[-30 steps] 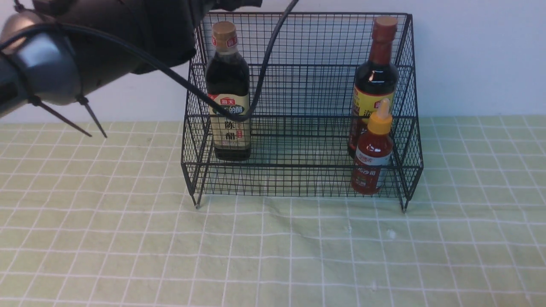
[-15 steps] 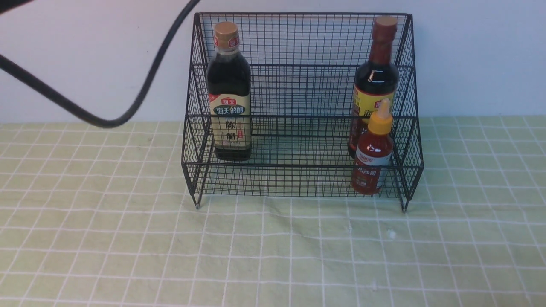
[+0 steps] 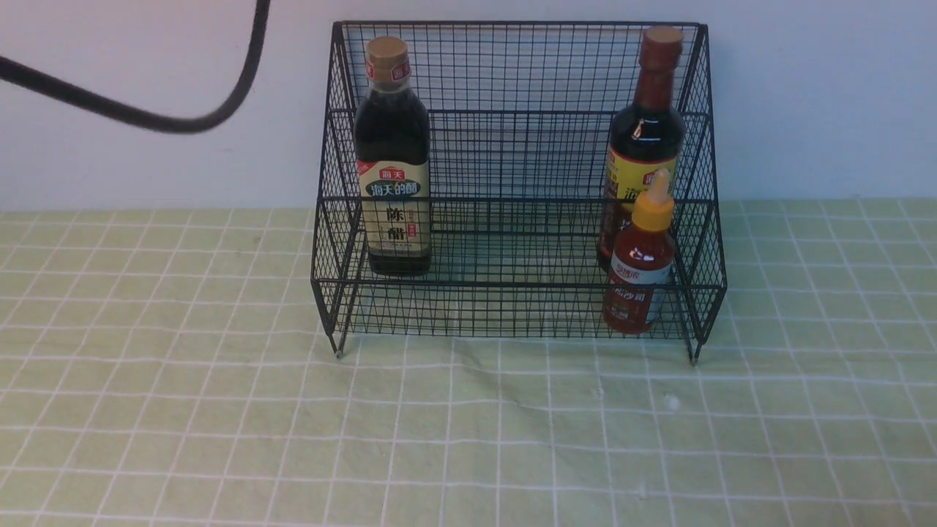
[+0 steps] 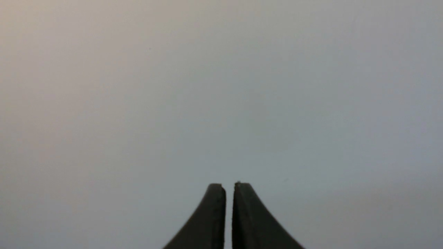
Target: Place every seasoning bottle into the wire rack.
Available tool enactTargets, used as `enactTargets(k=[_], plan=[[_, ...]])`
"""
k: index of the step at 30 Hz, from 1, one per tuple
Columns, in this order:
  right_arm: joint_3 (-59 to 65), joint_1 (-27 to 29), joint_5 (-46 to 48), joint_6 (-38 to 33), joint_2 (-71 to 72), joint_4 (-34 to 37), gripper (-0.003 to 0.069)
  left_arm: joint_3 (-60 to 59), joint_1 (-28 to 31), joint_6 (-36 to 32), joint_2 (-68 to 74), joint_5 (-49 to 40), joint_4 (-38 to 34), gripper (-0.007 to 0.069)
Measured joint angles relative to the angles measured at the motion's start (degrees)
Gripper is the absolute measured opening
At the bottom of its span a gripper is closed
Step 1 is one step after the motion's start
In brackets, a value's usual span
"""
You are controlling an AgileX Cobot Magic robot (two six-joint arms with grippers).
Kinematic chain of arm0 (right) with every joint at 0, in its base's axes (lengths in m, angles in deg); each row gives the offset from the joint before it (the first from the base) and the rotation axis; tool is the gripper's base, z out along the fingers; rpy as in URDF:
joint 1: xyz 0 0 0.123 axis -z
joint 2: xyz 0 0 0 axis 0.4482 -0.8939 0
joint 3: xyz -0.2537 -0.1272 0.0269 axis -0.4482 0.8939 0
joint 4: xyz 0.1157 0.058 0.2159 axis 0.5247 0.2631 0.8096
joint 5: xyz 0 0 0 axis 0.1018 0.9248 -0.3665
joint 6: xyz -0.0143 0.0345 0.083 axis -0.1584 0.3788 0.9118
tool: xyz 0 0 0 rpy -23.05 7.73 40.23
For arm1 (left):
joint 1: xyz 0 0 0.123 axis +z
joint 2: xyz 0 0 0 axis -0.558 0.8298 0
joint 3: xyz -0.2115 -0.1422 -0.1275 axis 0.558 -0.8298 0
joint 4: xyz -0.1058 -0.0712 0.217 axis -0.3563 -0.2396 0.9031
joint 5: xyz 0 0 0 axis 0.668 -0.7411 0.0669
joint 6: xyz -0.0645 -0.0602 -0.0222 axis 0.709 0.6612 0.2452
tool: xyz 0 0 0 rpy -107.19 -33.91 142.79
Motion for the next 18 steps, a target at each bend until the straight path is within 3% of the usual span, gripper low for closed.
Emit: enactTargets(k=[1,4,7,13,16,18], plan=[[0.0,0.0,0.0,0.0,0.0,0.0,-0.0015,0.0,0.0,0.86,-0.07,0.0,0.0,0.0015],[0.0,0.0,0.0,0.0,0.0,0.0,-0.0015,0.0,0.0,13.31,-1.11,-10.6,0.0,0.0015],[0.0,0.0,0.0,0.0,0.0,0.0,-0.0015,0.0,0.0,19.27,-1.47,-20.74,0.25,0.0015],[0.0,0.0,0.0,0.0,0.0,0.0,-0.0015,0.0,0.0,32.54,-1.65,-51.88,2.49,0.0015],[0.0,0.0,0.0,0.0,0.0,0.0,-0.0015,0.0,0.0,39.26,-1.77,-61.44,7.55,0.0017],[0.0,0.0,0.0,0.0,0.0,0.0,-0.0015,0.0,0.0,46.15,-1.88,-67.78,14.91,0.0017]])
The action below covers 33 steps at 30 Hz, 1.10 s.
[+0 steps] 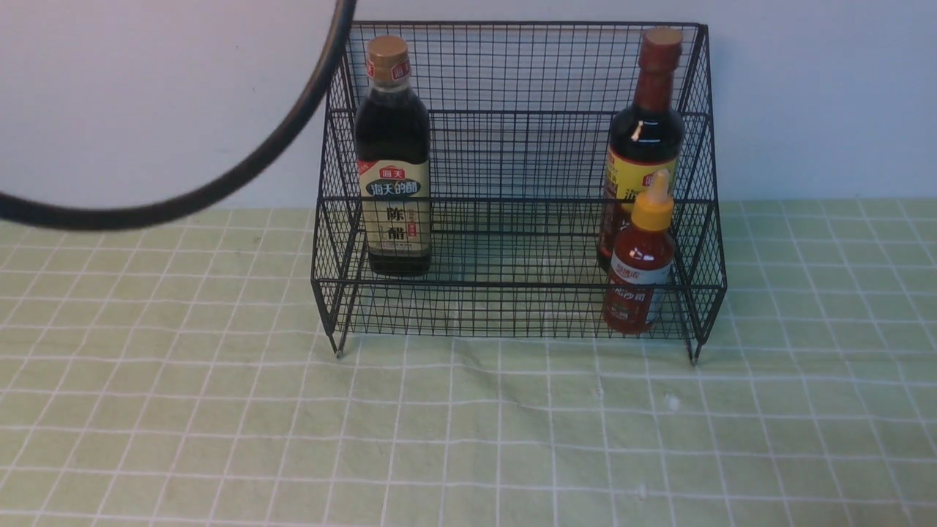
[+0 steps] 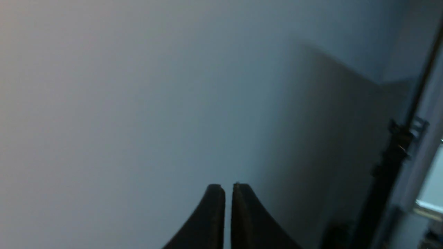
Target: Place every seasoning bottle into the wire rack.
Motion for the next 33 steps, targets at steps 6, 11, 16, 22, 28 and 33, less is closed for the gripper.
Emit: enactTargets(k=[6,11,16,22,28,33], plan=[[0.0,0.0,0.0,0.0,0.0,0.0,-0.0015,0.0,1.05,23.27,-0.35,-16.43,28.45,0.0017],[0.0,0.0,0.0,0.0,0.0,0.0,-0.0015,-0.25,5.57,38.33,-1.18,-26.58,47.21,0.0017],[0.0,0.0,0.0,0.0,0.0,0.0,-0.0015,-4.38,9.08,39.85,-8.56,-27.34,52.48,0.0017],[0.0,0.0,0.0,0.0,0.0,0.0,-0.0015,-13.41,9.22,38.48,-21.19,-23.67,53.1,0.0017],[0.0,0.0,0.0,0.0,0.0,0.0,-0.0015,-24.34,9.22,38.09,-32.01,-20.94,58.31,0.0017],[0.0,0.0,0.0,0.0,0.0,0.0,-0.0015,-27.83,9.22,38.04,-36.08,-23.92,58.84,0.0017]])
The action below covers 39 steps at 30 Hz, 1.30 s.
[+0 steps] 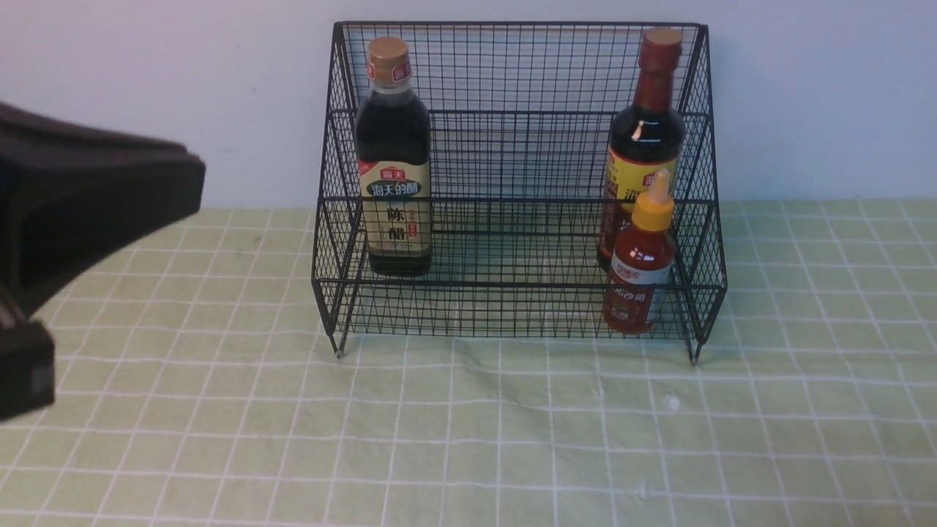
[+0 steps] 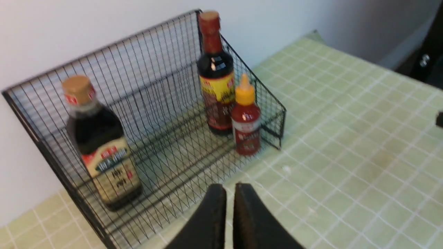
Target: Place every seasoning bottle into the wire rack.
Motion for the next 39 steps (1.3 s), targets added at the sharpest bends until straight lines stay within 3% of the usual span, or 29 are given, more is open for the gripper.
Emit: enactTargets(k=[6,18,23,28,32,39], plan=[[0.0,0.0,0.0,0.0,0.0,0.0,-0.0015,-0.25,0.0,0.44,-2.12,-0.92,0.31,0.0017],[0.0,0.0,0.0,0.0,0.0,0.0,-0.0015,-3.51,0.0,4.8,-10.69,6.31,3.41,0.0017],[0.0,0.0,0.0,0.0,0.0,0.0,-0.0015,-13.07,0.0,11.32,-17.17,12.26,12.51,0.0017],[0.0,0.0,0.0,0.0,0.0,0.0,-0.0015,-31.92,0.0,22.19,-30.94,20.29,28.28,0.0017],[0.0,0.0,0.0,0.0,0.0,0.0,-0.0015,-44.26,2.17,24.36,-39.09,23.08,31.88,0.0017],[0.0,0.0,0.1,0.0,0.0,0.0,-0.0015,-58.94,11.95,25.17,-44.27,24.5,30.55,0.0017]])
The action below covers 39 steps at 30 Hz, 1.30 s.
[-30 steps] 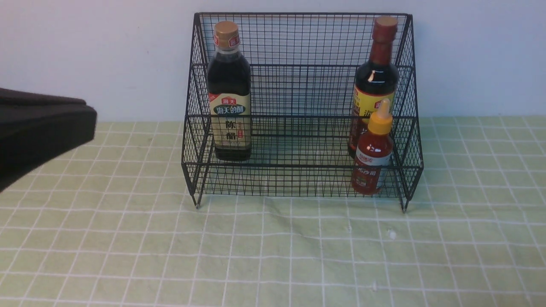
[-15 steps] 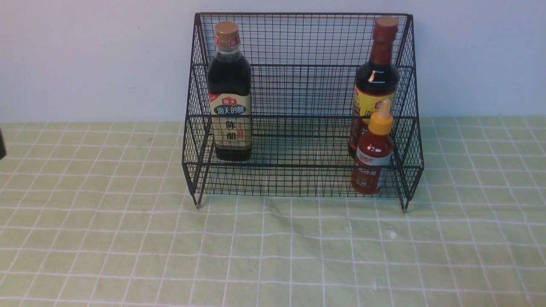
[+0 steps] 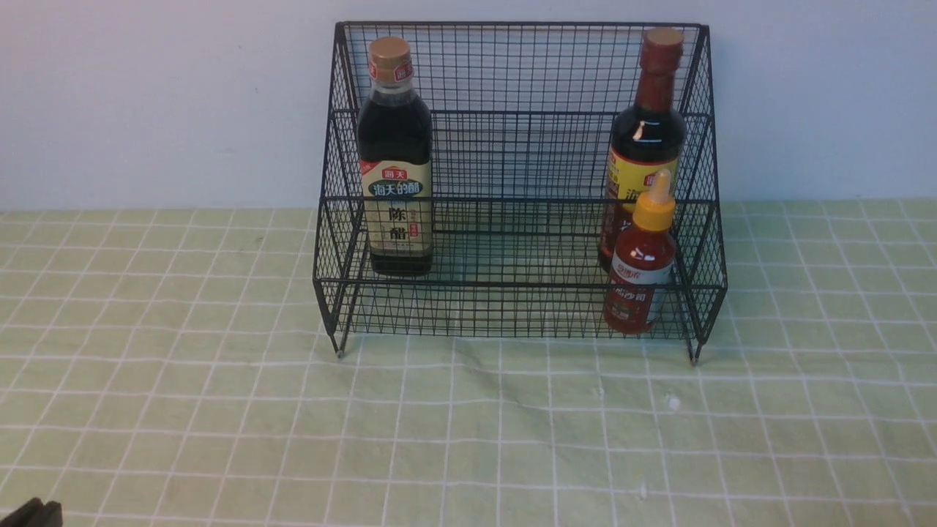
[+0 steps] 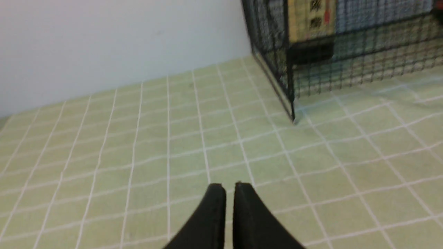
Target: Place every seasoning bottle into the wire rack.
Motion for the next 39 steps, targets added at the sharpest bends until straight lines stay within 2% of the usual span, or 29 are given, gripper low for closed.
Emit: enactTargets(k=[3,6,15,39], plan=[[0.0,0.0,0.0,0.0,0.0,0.0,-0.0015,-2.81,3.87,0.05,0.0,0.78,-0.13,0.0017],[0.0,0.0,0.0,0.0,0.0,0.0,-0.0015,-4.06,4.49,0.05,0.0,1.7,-0.13,0.0017],[0.0,0.0,0.0,0.0,0.0,0.0,-0.0015,-4.6,2.08,0.06,0.0,2.5,-0.57,0.0017],[0.0,0.0,0.0,0.0,0.0,0.0,-0.0015,-4.6,2.08,0.06,0.0,2.5,-0.8,0.0017]])
